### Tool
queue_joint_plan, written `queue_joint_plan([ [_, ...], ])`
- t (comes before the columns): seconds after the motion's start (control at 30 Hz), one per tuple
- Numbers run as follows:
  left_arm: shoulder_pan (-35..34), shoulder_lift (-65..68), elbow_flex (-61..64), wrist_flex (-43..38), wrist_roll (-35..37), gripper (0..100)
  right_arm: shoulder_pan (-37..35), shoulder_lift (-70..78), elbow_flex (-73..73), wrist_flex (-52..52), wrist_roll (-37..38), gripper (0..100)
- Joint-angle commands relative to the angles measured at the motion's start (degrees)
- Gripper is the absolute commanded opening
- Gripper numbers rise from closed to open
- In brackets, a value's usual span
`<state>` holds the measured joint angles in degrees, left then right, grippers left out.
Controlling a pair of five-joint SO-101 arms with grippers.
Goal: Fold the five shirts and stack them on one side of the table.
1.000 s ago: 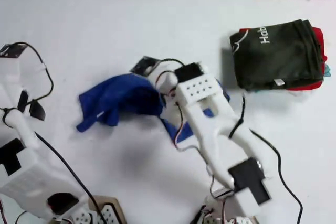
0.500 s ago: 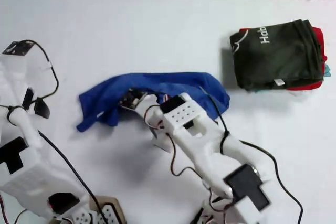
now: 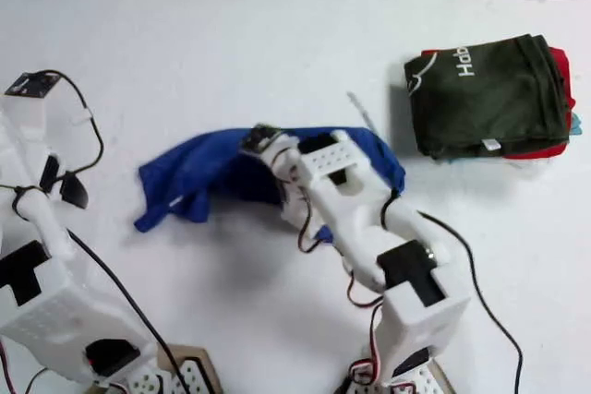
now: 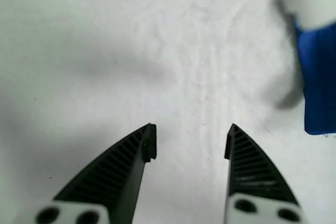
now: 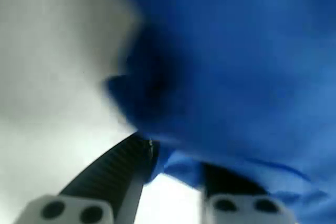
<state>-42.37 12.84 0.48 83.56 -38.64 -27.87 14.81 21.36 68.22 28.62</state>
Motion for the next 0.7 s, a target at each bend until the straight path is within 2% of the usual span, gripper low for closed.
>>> queue_joint_plan([
  [0.0, 2.37, -0.88, -0.66, 1.05, 0.0, 23, 0.4, 0.04, -0.18, 1.8, -0.18, 3.3],
  [0.13, 5.54, -0.88, -3.38, 5.54, 0.09, 23, 0.57, -5.76, -0.26, 4.44, -0.18, 1.9],
  [0.33, 9.76, -0.88, -9.1, 11.34, -0.26, 23, 2.51, -24.57, -0.35, 8.48, 2.29, 1.8],
  [0.5, 16.79, -0.97, -11.56, 15.82, -0.18, 23, 8.75, -37.41, -0.35, 8.75, 3.08, 1.8],
  [0.67, 24.44, -0.88, -12.26, 17.05, 1.49, 24, 15.69, -39.43, -0.35, 8.48, 6.33, 1.8],
])
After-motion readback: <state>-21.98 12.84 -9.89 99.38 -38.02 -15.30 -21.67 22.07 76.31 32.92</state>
